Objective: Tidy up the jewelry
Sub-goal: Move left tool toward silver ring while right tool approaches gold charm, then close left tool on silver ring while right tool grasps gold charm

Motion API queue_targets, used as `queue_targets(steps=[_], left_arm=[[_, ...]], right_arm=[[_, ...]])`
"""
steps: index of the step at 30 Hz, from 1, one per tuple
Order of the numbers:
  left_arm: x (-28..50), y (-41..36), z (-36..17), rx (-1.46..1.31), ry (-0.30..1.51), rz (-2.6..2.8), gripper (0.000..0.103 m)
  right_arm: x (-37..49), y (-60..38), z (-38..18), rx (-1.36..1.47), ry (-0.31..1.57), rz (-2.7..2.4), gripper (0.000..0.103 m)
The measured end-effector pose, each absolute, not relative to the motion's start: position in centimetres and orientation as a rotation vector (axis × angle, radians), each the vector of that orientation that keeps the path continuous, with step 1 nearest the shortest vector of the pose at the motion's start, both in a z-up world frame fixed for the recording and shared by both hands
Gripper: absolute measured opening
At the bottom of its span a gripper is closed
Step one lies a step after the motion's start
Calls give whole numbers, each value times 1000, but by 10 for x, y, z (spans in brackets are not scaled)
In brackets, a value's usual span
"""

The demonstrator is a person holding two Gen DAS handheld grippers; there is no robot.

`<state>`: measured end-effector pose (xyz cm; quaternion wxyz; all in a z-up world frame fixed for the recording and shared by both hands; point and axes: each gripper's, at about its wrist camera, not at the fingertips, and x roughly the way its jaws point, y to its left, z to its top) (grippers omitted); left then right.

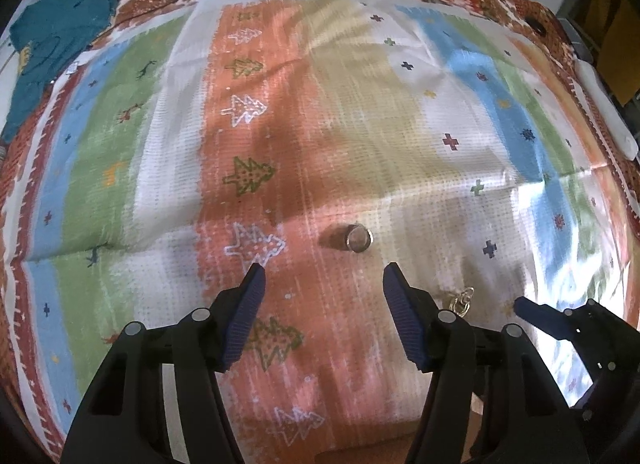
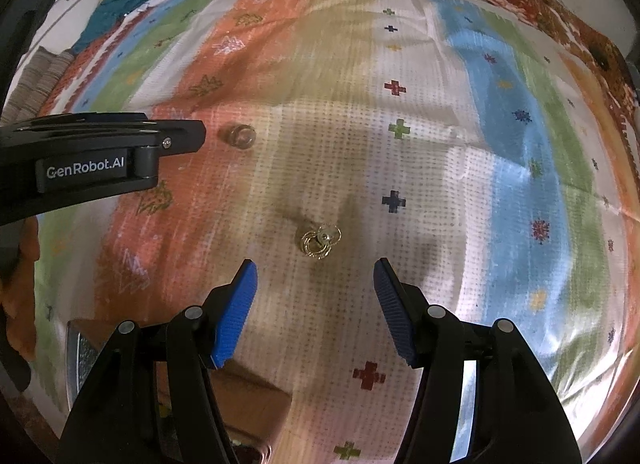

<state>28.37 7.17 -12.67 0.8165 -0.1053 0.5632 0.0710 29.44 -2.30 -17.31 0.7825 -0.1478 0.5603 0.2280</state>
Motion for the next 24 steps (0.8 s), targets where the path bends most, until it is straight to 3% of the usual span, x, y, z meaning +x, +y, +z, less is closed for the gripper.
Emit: queue_targets(steps=[13, 17, 20, 24], left_arm=[[312, 72, -152, -225, 1247, 106, 53], [317, 65, -156, -210, 1258, 78, 51], [321, 63, -163, -196, 1287, 95, 37], [323, 58, -170, -171, 1298, 100, 37]], right_arm=[[310, -15, -191, -333, 1236, 486, 54], [314, -11, -196, -342, 1245, 488, 45], [315, -10, -200, -352, 1245, 493, 40], [318, -8, -201, -360, 1244, 483, 27]])
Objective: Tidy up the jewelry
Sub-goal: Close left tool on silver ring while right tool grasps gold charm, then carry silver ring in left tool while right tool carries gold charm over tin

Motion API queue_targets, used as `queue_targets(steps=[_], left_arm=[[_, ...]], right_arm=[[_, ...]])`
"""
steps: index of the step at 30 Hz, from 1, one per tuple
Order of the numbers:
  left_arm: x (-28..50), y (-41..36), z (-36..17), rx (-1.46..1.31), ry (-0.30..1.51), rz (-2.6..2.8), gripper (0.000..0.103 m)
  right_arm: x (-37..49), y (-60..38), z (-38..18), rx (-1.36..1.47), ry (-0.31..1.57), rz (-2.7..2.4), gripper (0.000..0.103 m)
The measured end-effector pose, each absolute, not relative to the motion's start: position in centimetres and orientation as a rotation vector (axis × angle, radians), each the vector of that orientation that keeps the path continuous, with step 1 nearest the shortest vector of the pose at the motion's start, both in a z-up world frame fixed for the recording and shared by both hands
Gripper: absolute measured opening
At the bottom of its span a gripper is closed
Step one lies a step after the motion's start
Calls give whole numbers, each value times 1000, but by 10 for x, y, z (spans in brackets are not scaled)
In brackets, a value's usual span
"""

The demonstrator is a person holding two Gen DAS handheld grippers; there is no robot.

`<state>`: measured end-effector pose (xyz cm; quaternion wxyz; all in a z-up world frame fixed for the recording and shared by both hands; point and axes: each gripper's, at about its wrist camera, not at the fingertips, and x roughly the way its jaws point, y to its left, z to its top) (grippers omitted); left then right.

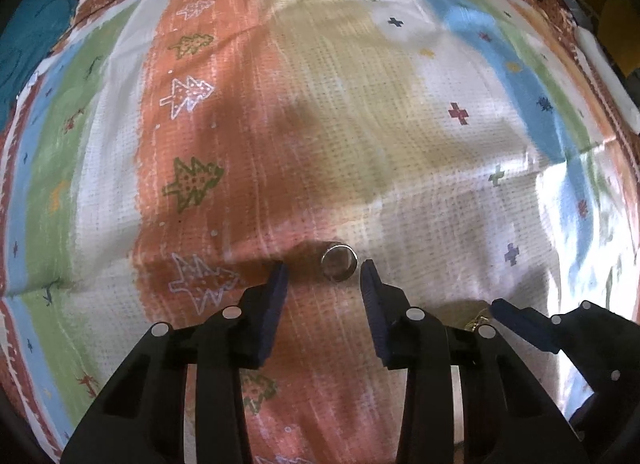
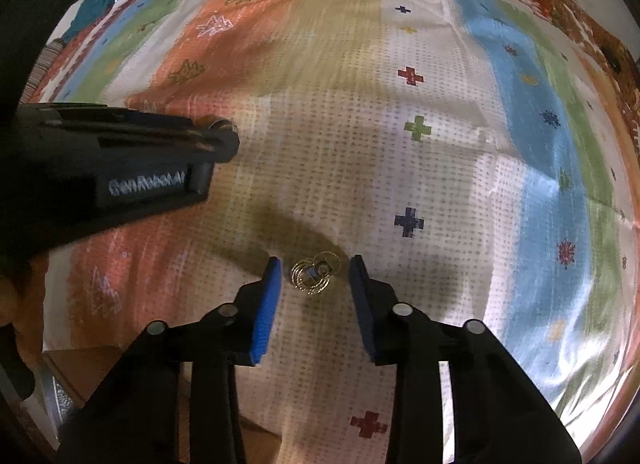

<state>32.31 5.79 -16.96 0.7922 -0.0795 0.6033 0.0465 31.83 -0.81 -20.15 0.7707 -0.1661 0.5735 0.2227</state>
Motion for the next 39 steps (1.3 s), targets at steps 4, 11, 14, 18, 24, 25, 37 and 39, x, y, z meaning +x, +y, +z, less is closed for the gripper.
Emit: queue_targets(steps=[4, 11, 14, 18, 24, 25, 37, 39], left_arm=[[325, 56, -169, -162, 1281, 109, 26], [326, 53, -169, -150, 1267, 95, 18], [326, 54, -166, -155, 1262, 94, 18], [316, 62, -161, -165, 1257, 92, 18], [302, 63, -146, -160, 1245, 111, 18], [304, 61, -144, -161, 1242, 114, 18], [262, 55, -99, -152, 1179, 134, 18], [253, 57, -93, -165, 1170, 133, 18]], right_arm=[[320, -8, -202, -371, 1242, 469, 20], [320, -10, -201, -372, 1240, 482, 17], [318, -12, -199, -365, 1240, 489, 17], [316, -14, -193, -359, 1227, 491, 17], [311, -19, -179, -343, 1200, 491, 17], [308, -19, -176, -342, 1196, 493, 17], [283, -28, -146, -324, 1136, 496, 17], [276, -28, -138, -362, 1099, 476, 17]])
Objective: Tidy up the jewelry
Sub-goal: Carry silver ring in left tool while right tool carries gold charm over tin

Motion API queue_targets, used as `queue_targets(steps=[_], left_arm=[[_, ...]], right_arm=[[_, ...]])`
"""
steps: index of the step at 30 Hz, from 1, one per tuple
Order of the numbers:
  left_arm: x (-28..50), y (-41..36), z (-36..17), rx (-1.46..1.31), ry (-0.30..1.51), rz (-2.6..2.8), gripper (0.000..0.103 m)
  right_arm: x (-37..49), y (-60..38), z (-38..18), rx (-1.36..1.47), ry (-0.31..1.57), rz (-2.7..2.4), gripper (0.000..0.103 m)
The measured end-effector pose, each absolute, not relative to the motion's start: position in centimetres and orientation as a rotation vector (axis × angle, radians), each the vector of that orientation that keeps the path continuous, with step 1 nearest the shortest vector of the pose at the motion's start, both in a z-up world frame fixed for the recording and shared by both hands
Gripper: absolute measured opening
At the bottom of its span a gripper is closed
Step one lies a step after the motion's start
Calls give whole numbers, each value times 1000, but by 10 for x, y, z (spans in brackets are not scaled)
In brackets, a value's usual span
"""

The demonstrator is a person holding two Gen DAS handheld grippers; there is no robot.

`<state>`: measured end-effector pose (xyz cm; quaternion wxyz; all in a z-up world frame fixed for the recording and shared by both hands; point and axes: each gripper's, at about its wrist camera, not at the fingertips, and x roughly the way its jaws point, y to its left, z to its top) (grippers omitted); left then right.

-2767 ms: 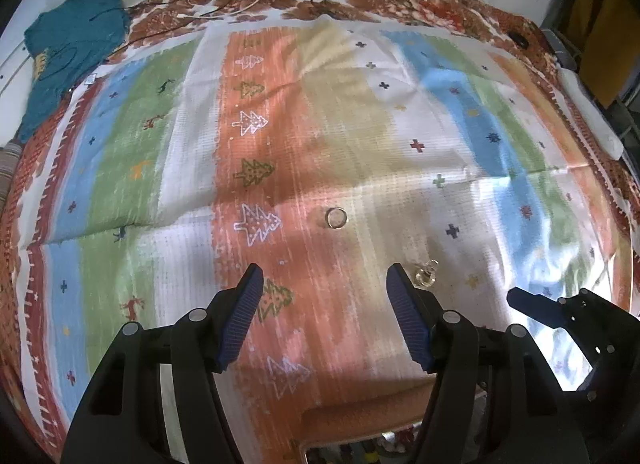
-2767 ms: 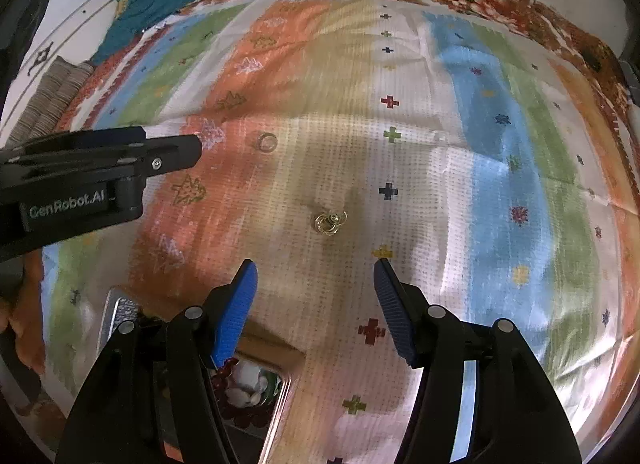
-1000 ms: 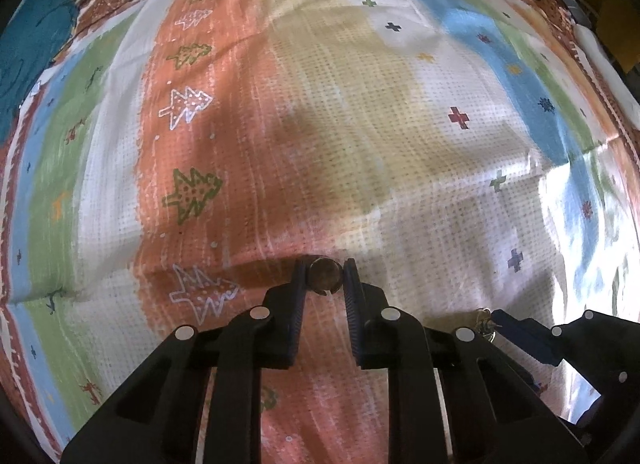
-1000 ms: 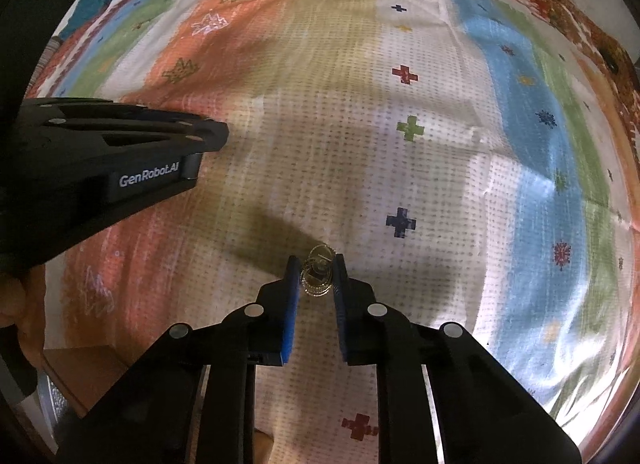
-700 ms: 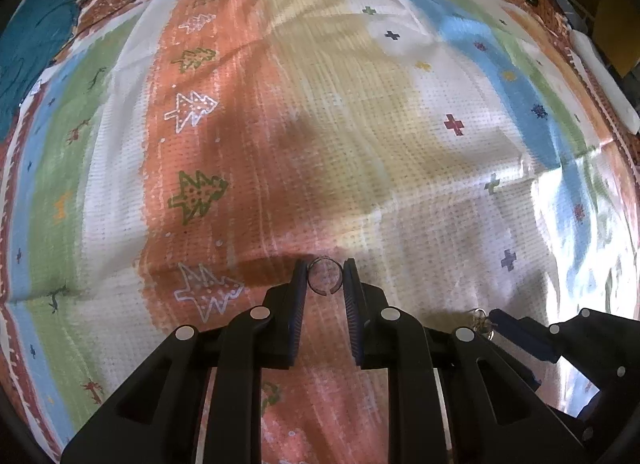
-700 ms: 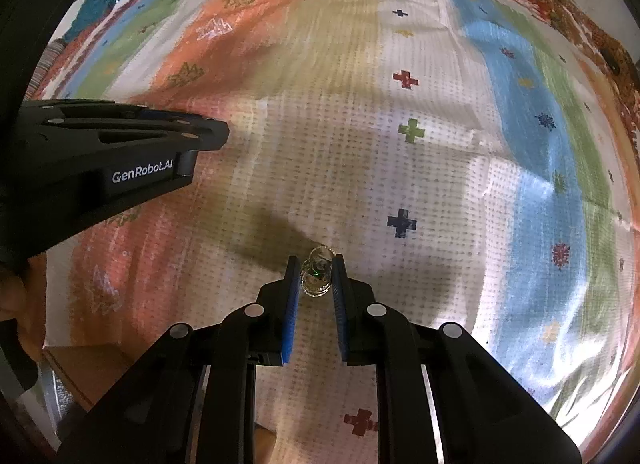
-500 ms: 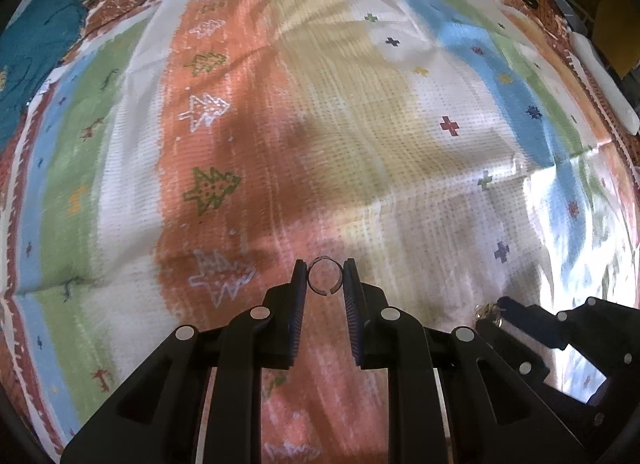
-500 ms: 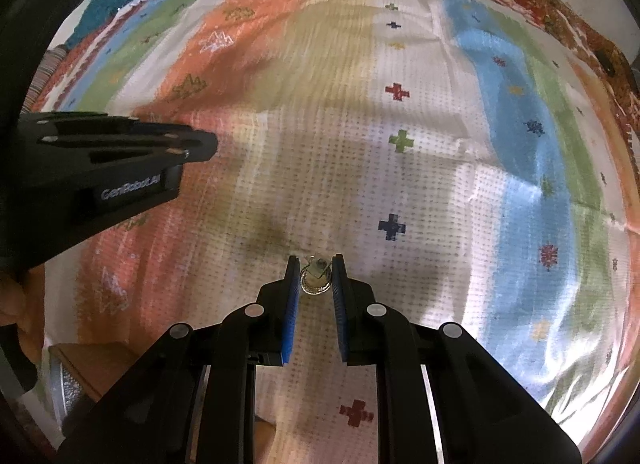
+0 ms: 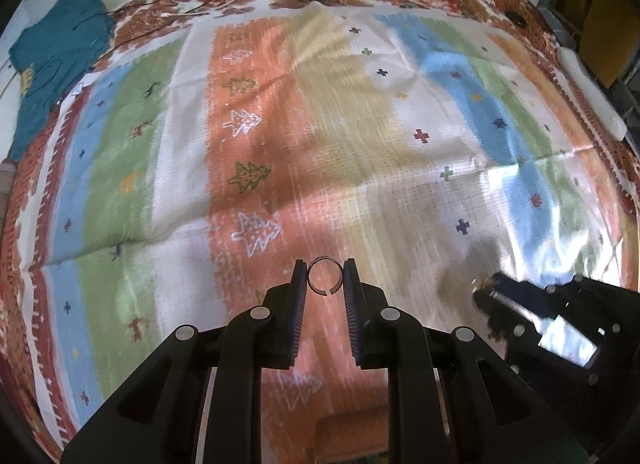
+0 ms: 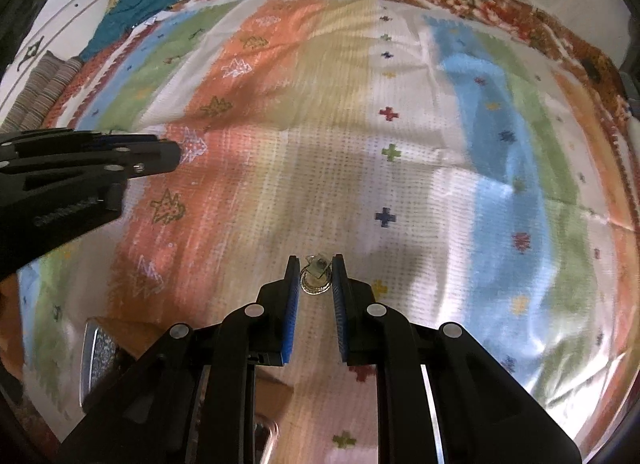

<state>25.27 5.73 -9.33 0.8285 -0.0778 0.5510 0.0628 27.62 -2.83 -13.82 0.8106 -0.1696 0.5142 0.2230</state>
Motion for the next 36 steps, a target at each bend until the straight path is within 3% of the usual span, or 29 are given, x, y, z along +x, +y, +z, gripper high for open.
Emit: queue_targets(steps=[15, 36], left_arm=[[197, 42, -48, -180, 1069, 88, 18], [152, 33, -31, -176, 1020, 76, 18]], right_arm=[[241, -37, -107, -307, 1050, 520, 17], [207, -44, -94, -313, 1012, 562, 17]])
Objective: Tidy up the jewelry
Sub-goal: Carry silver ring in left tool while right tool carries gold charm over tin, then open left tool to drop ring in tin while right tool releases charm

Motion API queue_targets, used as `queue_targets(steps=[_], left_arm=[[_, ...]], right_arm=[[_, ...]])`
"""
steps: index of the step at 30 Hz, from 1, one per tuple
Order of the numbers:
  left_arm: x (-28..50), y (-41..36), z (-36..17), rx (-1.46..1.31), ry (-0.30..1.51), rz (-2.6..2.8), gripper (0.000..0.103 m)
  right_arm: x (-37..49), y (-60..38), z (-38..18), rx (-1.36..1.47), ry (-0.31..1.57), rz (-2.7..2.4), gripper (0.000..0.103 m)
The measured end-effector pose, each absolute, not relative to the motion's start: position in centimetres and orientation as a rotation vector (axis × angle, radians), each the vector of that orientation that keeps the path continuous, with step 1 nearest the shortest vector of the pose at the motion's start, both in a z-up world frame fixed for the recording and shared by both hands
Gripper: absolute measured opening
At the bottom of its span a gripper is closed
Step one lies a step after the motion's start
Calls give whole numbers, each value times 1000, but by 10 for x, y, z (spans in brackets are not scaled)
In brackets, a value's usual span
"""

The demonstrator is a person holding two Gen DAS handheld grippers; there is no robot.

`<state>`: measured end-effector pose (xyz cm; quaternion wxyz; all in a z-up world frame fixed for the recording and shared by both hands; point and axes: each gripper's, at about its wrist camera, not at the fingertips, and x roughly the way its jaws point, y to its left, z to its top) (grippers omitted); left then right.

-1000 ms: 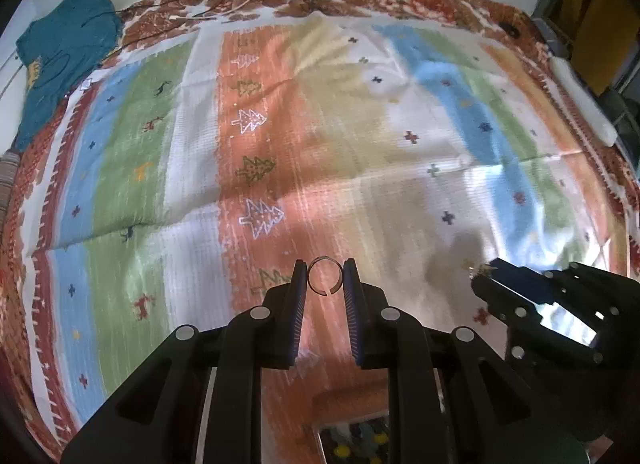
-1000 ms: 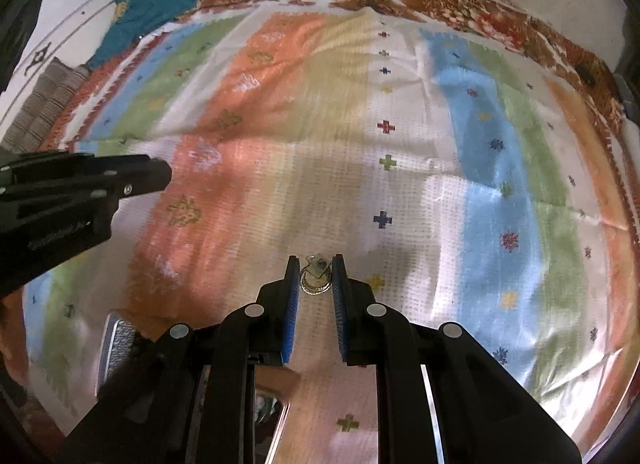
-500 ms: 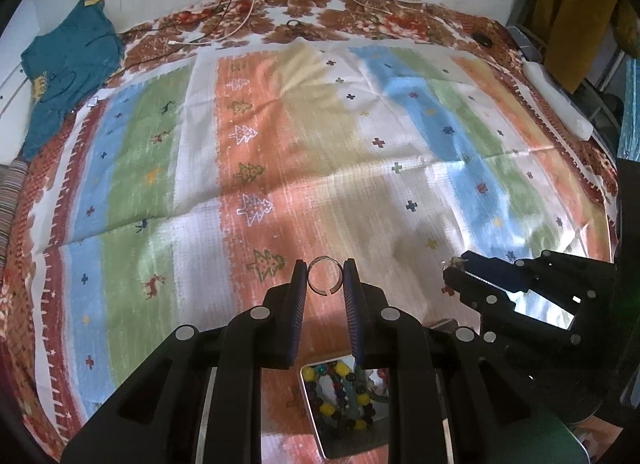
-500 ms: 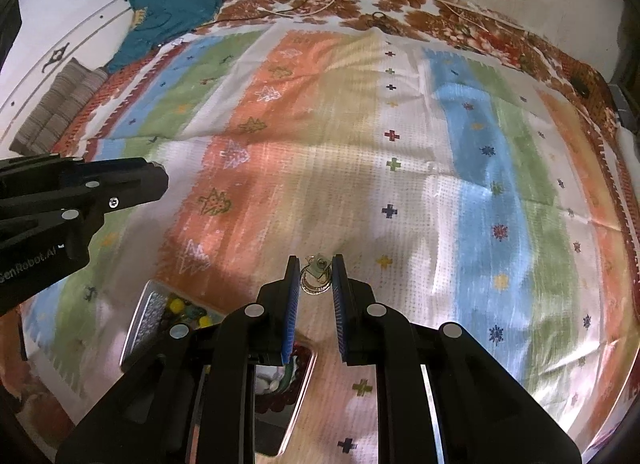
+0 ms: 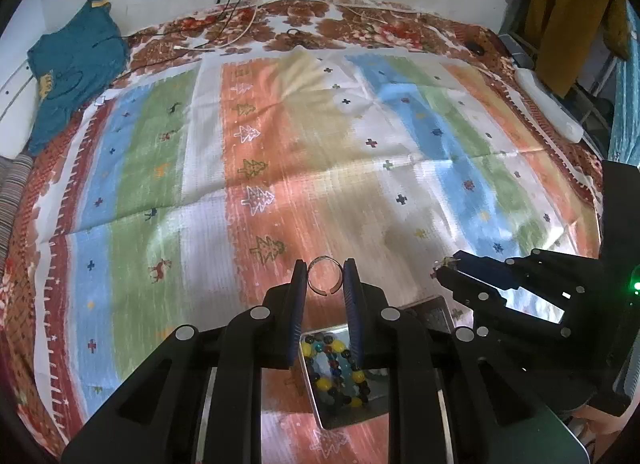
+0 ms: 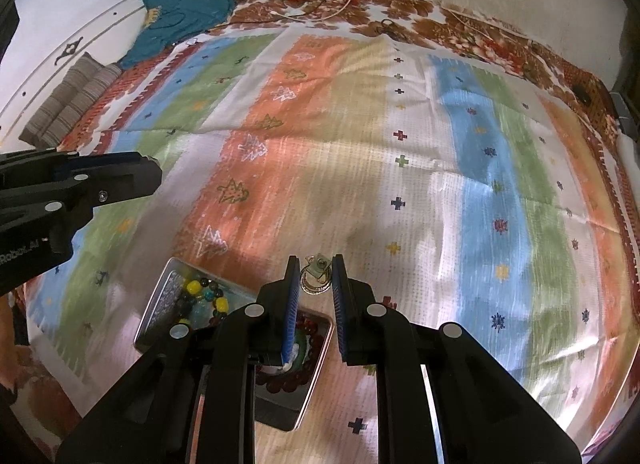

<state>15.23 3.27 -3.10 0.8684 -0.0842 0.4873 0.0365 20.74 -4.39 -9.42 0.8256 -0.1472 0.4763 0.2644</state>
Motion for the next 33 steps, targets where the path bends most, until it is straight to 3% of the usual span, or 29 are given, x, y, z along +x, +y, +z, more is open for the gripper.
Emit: queue_targets(steps=[21, 23, 24, 26, 33], left_arm=[[100, 6, -17, -164, 973, 33, 18], [99, 7, -18, -176, 971, 39, 23], [98, 8, -17, -181, 967, 43, 29], [95, 11, -14, -194, 952, 58, 29], [86, 13, -13, -211, 952, 63, 33]], right_arm=[[163, -49, -82, -295, 974, 607, 17], [161, -48, -83, -313, 969, 605, 18], [160, -48, -83, -322, 961, 595, 22], [160, -50, -81, -320, 953, 585, 33], [153, -65, -70, -283, 932, 575, 46]])
